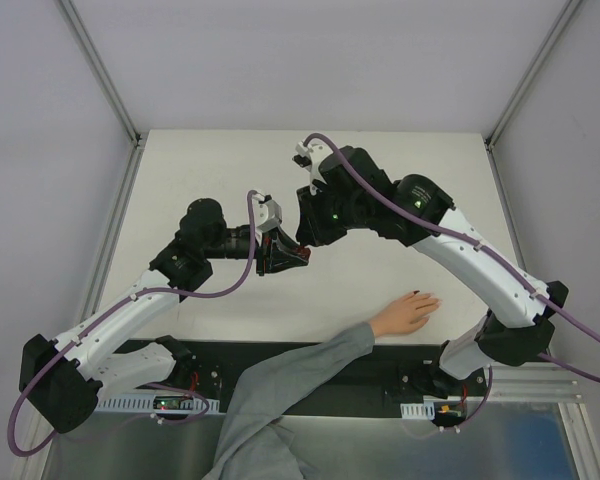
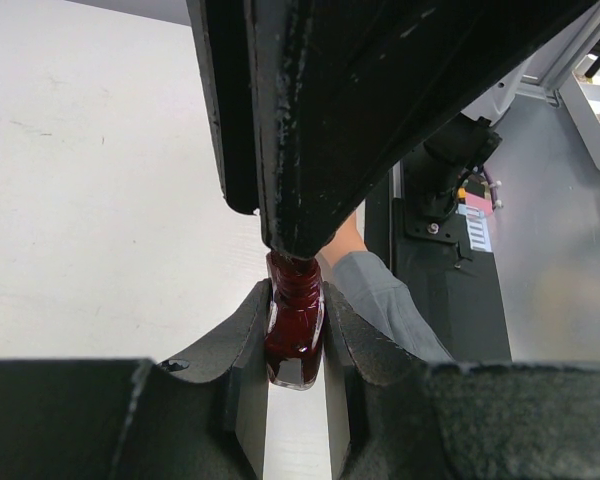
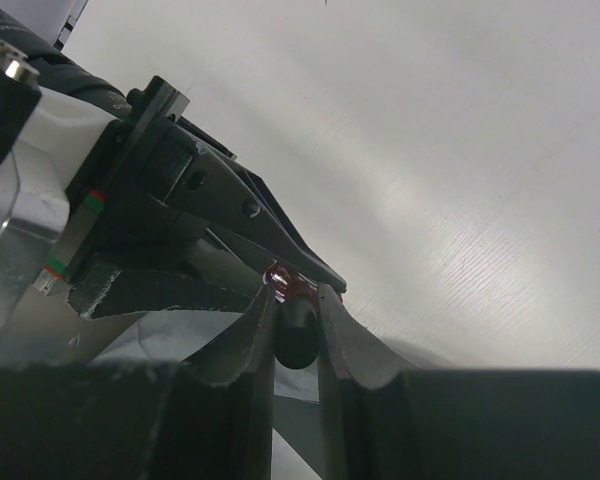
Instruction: Paint the nails
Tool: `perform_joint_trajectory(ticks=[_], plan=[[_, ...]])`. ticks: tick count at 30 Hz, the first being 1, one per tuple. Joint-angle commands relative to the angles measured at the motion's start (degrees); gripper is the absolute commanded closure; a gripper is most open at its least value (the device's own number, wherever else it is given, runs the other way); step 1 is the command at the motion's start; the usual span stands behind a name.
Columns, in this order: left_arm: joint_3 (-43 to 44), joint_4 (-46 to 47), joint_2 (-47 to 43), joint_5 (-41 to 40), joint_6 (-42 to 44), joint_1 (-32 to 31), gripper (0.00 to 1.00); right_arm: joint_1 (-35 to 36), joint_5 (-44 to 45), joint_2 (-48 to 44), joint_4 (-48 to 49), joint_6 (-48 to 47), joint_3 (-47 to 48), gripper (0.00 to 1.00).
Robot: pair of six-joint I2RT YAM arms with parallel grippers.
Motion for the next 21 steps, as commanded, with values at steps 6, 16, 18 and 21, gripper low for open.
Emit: perform_joint_trajectory(ticks=[6, 16, 18, 21], plan=[[1.9, 1.8, -0.9, 1.2, 1.1, -0.5, 1.00, 0.2, 2.6, -0.6, 0.4, -0.5, 0.8, 1.00], [1.9, 1.8, -0.9, 1.1, 1.0, -0.5, 1.00, 0.2, 1.9, 0.4, 0.3, -0.9, 2.6, 0.99], [1.9, 1.8, -0.9, 1.1, 1.0, -0.5, 1.00, 0.2, 1.7, 0.5, 0.2, -0.9, 2.8, 1.00], [1.9, 1.8, -0.8, 1.2, 1.1, -0.5, 1.00, 0.2, 1.3, 0.7, 0.1, -0.9, 2.7, 0.99]])
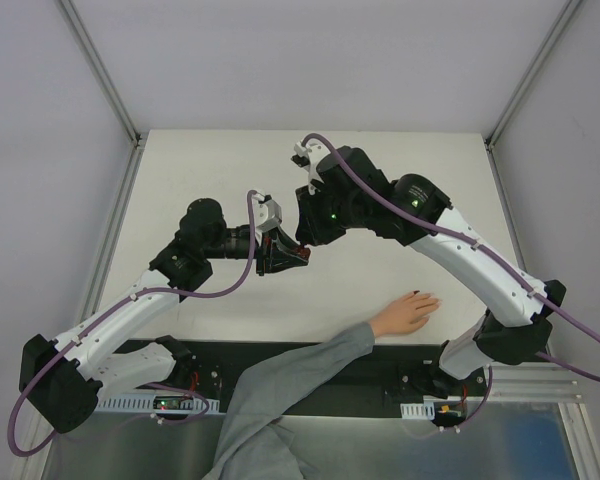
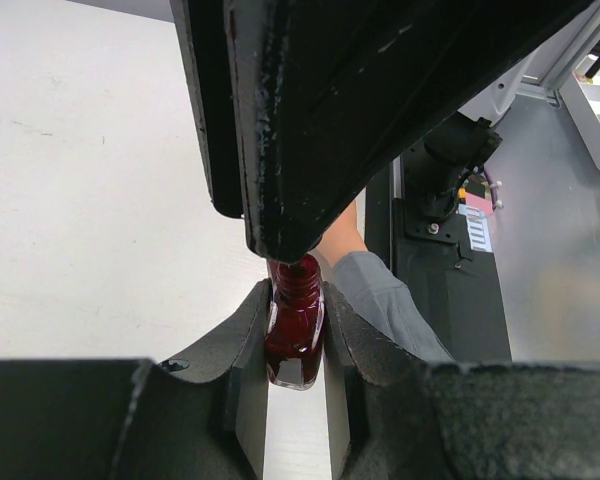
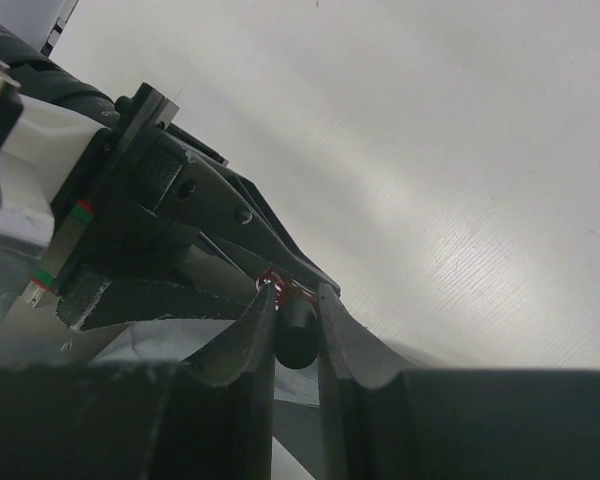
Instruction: Paint the nails
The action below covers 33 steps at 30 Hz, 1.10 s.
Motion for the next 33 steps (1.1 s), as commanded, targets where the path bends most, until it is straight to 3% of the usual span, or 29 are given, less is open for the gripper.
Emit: perform_joint_trajectory(ticks=[1, 33], plan=[[1.9, 1.9, -0.8, 1.1, 1.0, -0.5, 1.00, 0.3, -0.1, 0.3, 0.1, -0.5, 2.4, 0.99], [1.9, 1.9, -1.0, 1.2, 1.0, -0.5, 1.00, 2.3, 0.9, 0.9, 0.3, -1.4, -0.6, 0.99]])
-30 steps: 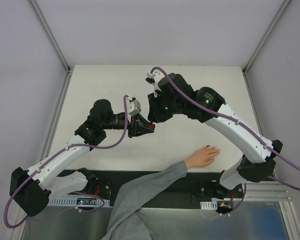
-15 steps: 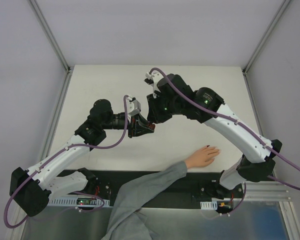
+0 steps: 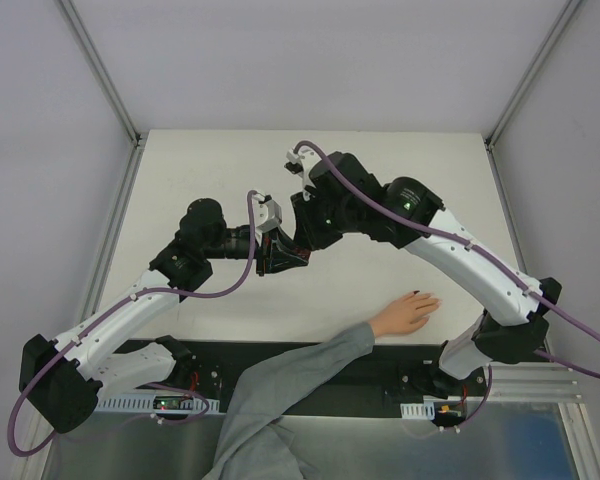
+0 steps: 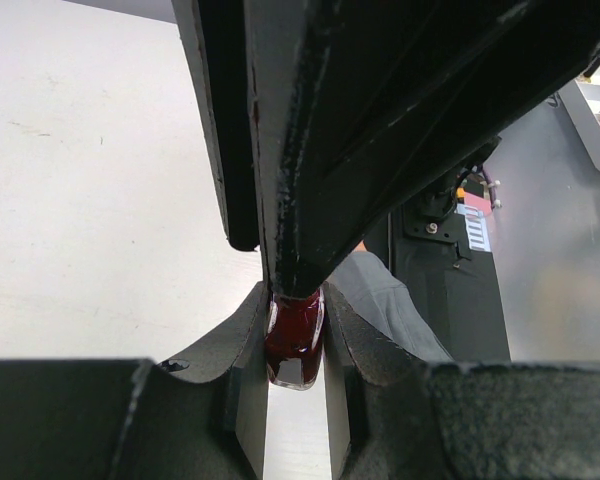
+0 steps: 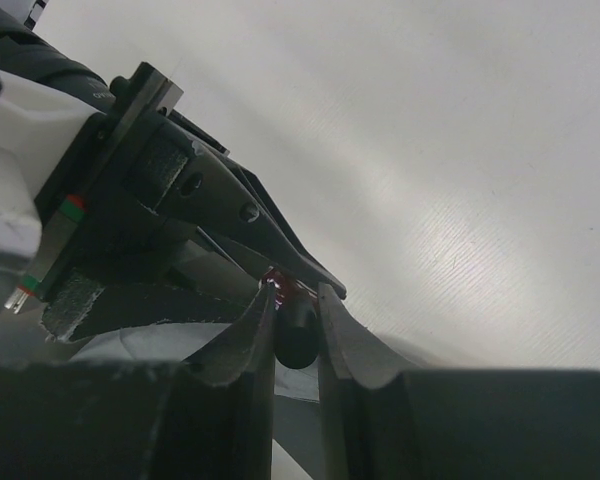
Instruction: Paint the nails
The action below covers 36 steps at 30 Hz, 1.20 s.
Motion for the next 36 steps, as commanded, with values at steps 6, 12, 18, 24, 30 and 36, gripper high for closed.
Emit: perform_joint_trajectory(ticks=[6, 12, 18, 24, 30, 36], plan=[[1.8, 2.0, -1.4, 1.3, 0.9, -0.5, 1.00, 1.1, 1.2, 0.5, 1.7, 0.0, -1.4, 0.99], [1.3, 2.6, -1.8, 0.0, 0.8, -0.5, 1.00, 2.5, 3.0, -1.2, 6.3, 3.5, -7.2, 1.00], [0.0, 5.5, -2.4, -0.8, -0.4, -0.5, 1.00, 5.0, 7.7, -3.2, 10.7, 10.3, -14.2, 0.99], [-0.6, 7.5, -2.6, 0.2, -1.3, -0.5, 1.00, 5.0, 10.2, -5.6, 11.6, 11.2, -14.9, 0.94], [-0.5, 7.5, -2.5, 1.4, -1.7, -0.5, 1.00, 4.5, 8.9, -4.0, 5.8, 9.6, -8.7, 0.77], [-0.4, 7.5, -2.3, 2.0, -2.0, -0.5, 1.00, 3.8, 7.2, -5.7, 4.6, 8.4, -7.3, 0.55]])
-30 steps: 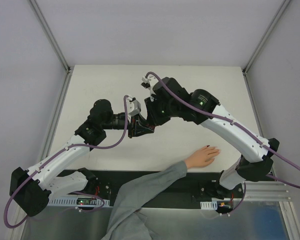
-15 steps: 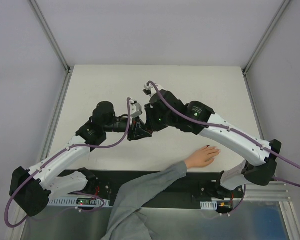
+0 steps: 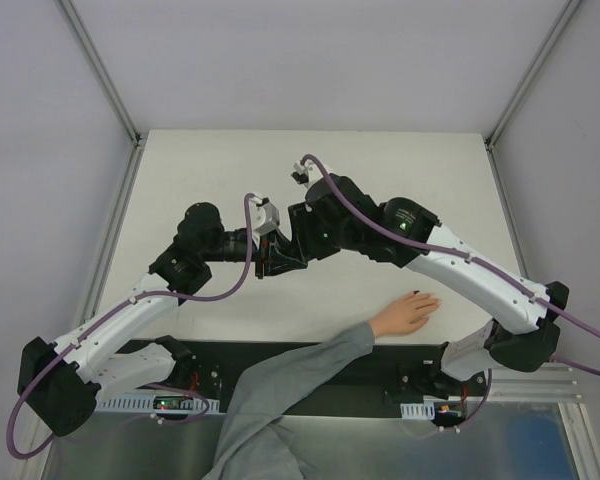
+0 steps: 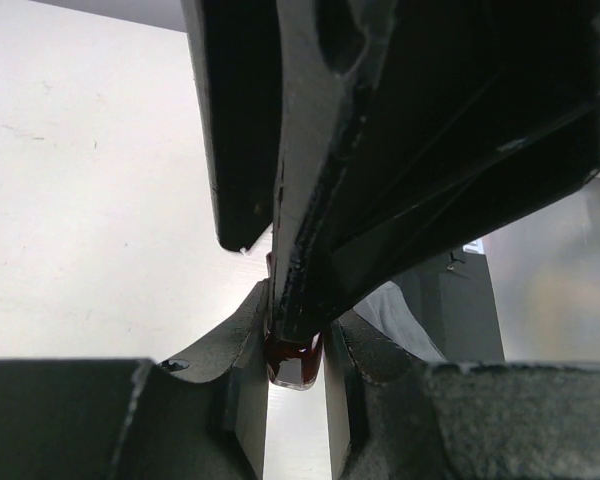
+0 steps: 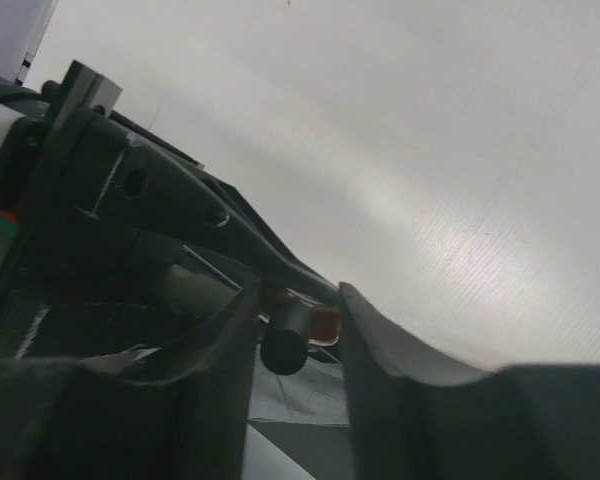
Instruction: Paint the nails
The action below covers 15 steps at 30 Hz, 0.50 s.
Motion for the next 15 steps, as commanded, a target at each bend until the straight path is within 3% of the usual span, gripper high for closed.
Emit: perform_joint_trajectory(ticks=[1, 9, 12, 13, 15], plan=[[1.6, 4.9, -1.1, 2.1, -0.4, -0.5, 1.00, -0.3, -1.7, -1.5, -3.0, -0.8, 3.3, 0.52], [2.5, 3.8, 0.1, 5.6, -0.6, -0.5, 1.00, -1.6, -7.4, -6.1, -7.2, -11.5, 5.7, 0.29], [4.6, 3.4, 2.6, 14.8, -2.8, -0.5, 1.00, -3.4, -17.4, -8.0, -7.6, -22.0, 4.9, 0.26], [5.2, 3.4, 3.4, 20.1, -3.7, -0.5, 1.00, -5.1, -24.8, -8.3, -7.9, -24.6, 4.8, 0.26], [6.4, 3.9, 4.9, 23.5, -6.2, -0.5, 1.00, -6.2, -30.4, -7.6, -9.4, -28.6, 5.5, 0.27]])
